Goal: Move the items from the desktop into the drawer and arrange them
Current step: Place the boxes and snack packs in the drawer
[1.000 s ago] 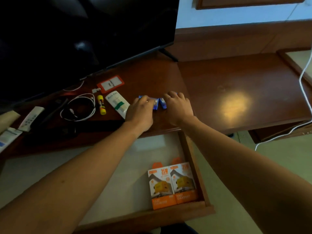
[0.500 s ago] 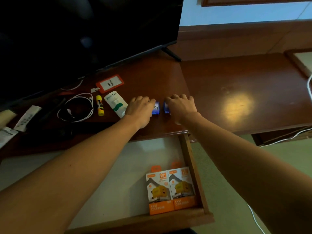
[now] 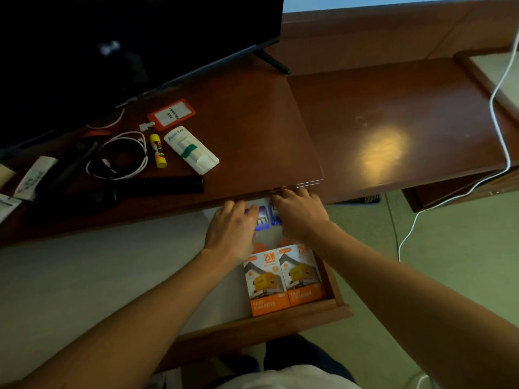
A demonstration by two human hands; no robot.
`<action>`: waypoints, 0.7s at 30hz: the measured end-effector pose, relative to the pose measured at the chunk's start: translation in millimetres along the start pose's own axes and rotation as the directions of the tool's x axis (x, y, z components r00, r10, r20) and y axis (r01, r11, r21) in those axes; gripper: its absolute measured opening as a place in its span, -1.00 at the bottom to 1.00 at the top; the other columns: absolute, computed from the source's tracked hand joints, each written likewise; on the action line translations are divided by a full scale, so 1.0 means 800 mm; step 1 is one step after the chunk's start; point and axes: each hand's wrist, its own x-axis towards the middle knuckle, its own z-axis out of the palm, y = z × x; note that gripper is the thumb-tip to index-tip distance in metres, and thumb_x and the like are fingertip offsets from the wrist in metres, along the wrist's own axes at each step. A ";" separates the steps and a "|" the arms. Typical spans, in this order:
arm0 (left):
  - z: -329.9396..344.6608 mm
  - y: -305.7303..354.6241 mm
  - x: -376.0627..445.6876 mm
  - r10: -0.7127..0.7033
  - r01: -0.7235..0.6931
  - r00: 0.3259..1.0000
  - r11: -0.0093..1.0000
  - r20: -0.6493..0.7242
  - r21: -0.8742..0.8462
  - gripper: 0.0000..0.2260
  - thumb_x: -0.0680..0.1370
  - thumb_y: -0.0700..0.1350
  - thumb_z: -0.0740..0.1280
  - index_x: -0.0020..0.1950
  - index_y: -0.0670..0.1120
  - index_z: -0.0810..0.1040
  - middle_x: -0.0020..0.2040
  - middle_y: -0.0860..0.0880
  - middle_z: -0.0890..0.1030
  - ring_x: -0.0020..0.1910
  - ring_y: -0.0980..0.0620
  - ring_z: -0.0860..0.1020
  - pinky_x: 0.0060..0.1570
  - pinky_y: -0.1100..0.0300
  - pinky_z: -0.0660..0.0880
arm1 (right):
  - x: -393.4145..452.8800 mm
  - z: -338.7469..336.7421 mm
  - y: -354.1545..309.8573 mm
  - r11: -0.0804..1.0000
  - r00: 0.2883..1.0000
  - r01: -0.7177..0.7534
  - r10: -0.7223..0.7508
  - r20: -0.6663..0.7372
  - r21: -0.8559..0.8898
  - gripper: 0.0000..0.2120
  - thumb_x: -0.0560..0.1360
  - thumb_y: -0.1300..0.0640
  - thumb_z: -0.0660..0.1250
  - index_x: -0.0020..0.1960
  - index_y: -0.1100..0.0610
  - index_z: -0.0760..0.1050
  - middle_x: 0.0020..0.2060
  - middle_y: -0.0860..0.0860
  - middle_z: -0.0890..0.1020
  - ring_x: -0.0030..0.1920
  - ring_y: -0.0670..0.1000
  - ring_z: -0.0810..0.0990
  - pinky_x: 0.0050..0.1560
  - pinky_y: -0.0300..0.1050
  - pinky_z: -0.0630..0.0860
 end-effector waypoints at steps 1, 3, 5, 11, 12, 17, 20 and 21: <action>0.008 0.001 -0.003 0.000 0.001 1.000 1.000 0.028 -0.008 -0.48 0.55 0.02 0.38 0.46 -0.03 0.34 0.31 -0.07 0.47 0.27 -0.09 0.40 0.22 0.04 0.38 | 0.001 0.009 -0.001 1.000 1.000 0.011 -0.011 0.016 -0.005 -0.50 0.47 0.14 0.39 0.39 0.05 0.38 0.30 0.09 0.49 0.33 0.22 0.40 0.30 0.17 0.36; 0.023 0.000 0.000 -0.003 0.004 0.997 1.000 0.082 -0.017 -0.49 0.55 0.03 0.38 0.46 -0.04 0.34 0.30 -0.08 0.48 0.26 -0.10 0.41 0.22 0.04 0.38 | 0.006 0.029 -0.003 0.999 0.998 0.039 -0.038 0.045 -0.020 -0.48 0.48 0.14 0.40 0.41 0.05 0.37 0.26 0.10 0.51 0.28 0.20 0.43 0.30 0.14 0.38; 0.038 -0.003 0.009 -0.016 0.018 0.992 1.000 0.125 -0.016 -0.49 0.53 0.02 0.40 0.44 -0.04 0.37 0.28 -0.09 0.49 0.25 -0.11 0.42 0.22 0.04 0.39 | 0.017 0.050 -0.005 0.998 0.997 0.052 -0.051 0.057 -0.026 -0.50 0.49 0.13 0.40 0.40 0.06 0.37 0.22 0.09 0.53 0.23 0.18 0.45 0.24 0.11 0.41; 0.075 -0.015 0.047 -0.097 0.094 0.973 0.995 0.211 0.024 -0.62 0.49 -0.02 0.45 0.27 -0.03 0.51 0.19 -0.12 0.57 0.20 -0.16 0.49 0.17 -0.01 0.46 | 0.055 0.088 -0.003 0.999 0.994 0.022 -0.026 0.103 0.034 -0.67 0.53 0.22 0.33 0.28 0.05 0.50 0.21 0.11 0.58 0.23 0.23 0.49 0.19 0.08 0.48; 0.081 -0.017 0.051 -0.103 0.099 0.971 0.995 0.217 0.028 -0.63 0.49 -0.04 0.45 0.27 -0.04 0.52 0.18 -0.13 0.57 0.20 -0.17 0.50 0.17 -0.01 0.46 | 0.061 0.092 -0.002 0.999 0.994 0.017 -0.021 0.110 0.037 -0.68 0.53 0.23 0.32 0.27 0.04 0.51 0.21 0.11 0.58 0.25 0.23 0.49 0.18 0.09 0.48; 0.102 -0.029 0.062 -0.099 0.115 0.967 0.992 0.233 -0.054 -0.55 0.47 -0.02 0.46 0.34 -0.01 0.49 0.23 -0.13 0.55 0.22 -0.19 0.49 0.21 -0.03 0.46 | 0.079 0.101 0.002 1.000 0.986 -0.002 -0.002 0.166 0.023 -0.63 0.53 0.21 0.33 0.33 0.06 0.49 0.28 0.12 0.53 0.32 0.24 0.42 0.22 0.09 0.46; 0.104 -0.036 0.058 -0.102 0.138 0.966 0.980 0.237 -0.141 -0.53 0.44 -0.03 0.43 0.35 0.01 0.50 0.25 -0.12 0.54 0.23 -0.20 0.48 0.24 -0.05 0.46 | 0.083 0.098 0.006 1.000 0.974 0.006 -0.009 0.228 0.015 -0.57 0.49 0.14 0.38 0.35 0.02 0.48 0.30 0.12 0.50 0.33 0.25 0.40 0.24 0.12 0.46; 0.104 -0.039 0.055 -0.125 0.165 0.966 0.972 0.227 -0.165 -0.52 0.43 -0.04 0.41 0.36 0.01 0.51 0.28 -0.12 0.53 0.25 -0.21 0.47 0.26 -0.06 0.46 | 0.084 0.096 0.007 1.000 0.971 0.007 -0.011 0.238 0.020 -0.56 0.48 0.12 0.39 0.35 0.01 0.49 0.30 0.12 0.50 0.33 0.25 0.40 0.26 0.12 0.46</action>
